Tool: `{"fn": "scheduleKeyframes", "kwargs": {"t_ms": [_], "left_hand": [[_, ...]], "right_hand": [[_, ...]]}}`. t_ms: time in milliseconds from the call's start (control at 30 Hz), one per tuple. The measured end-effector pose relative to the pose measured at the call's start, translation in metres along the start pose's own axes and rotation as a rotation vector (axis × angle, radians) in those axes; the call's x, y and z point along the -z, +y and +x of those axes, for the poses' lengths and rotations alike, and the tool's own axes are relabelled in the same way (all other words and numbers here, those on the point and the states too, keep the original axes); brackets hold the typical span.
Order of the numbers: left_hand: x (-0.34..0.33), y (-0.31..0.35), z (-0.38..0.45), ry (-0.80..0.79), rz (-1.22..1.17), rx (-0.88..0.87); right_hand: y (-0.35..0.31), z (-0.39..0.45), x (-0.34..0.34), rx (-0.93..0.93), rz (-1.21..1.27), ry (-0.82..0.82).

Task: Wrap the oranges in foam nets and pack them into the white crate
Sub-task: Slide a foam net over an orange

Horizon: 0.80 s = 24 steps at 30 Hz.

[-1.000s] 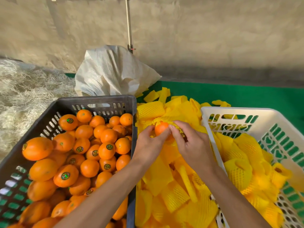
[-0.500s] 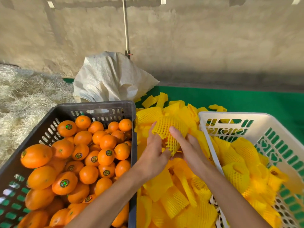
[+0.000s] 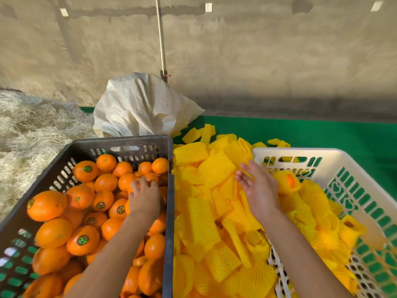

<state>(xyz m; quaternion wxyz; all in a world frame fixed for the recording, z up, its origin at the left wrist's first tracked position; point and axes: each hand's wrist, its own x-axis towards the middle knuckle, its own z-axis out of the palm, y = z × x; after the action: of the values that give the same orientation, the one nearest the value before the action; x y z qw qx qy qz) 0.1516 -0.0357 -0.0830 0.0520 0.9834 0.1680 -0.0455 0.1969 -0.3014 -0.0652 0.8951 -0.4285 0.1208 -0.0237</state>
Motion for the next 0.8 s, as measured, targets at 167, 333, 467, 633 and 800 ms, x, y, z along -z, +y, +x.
{"fn": "scheduleKeyframes", "kwargs": {"t_ms": [167, 333, 467, 633, 800], "left_hand": [[-0.003, -0.003, 0.004, -0.001, 0.194, -0.097], [-0.01, -0.003, 0.005, -0.01, 0.267, -0.092], [-0.007, -0.002, 0.006, 0.035, 0.249, -0.027], [0.006, -0.004, 0.005, 0.238, -0.099, 0.073], [0.03, 0.01, -0.003, 0.618, -0.646, -0.127]], "right_hand": [[0.017, 0.0, 0.009, 0.284, -0.735, -0.177], [0.035, 0.004, 0.009, 0.415, -1.149, -0.342], [0.043, 0.003, 0.008, 0.443, -1.164, -0.347], [0.044, -0.003, 0.005, 0.413, -1.101, -0.266], [0.033, -0.015, -0.003, 0.548, -0.967, -0.312]]}}
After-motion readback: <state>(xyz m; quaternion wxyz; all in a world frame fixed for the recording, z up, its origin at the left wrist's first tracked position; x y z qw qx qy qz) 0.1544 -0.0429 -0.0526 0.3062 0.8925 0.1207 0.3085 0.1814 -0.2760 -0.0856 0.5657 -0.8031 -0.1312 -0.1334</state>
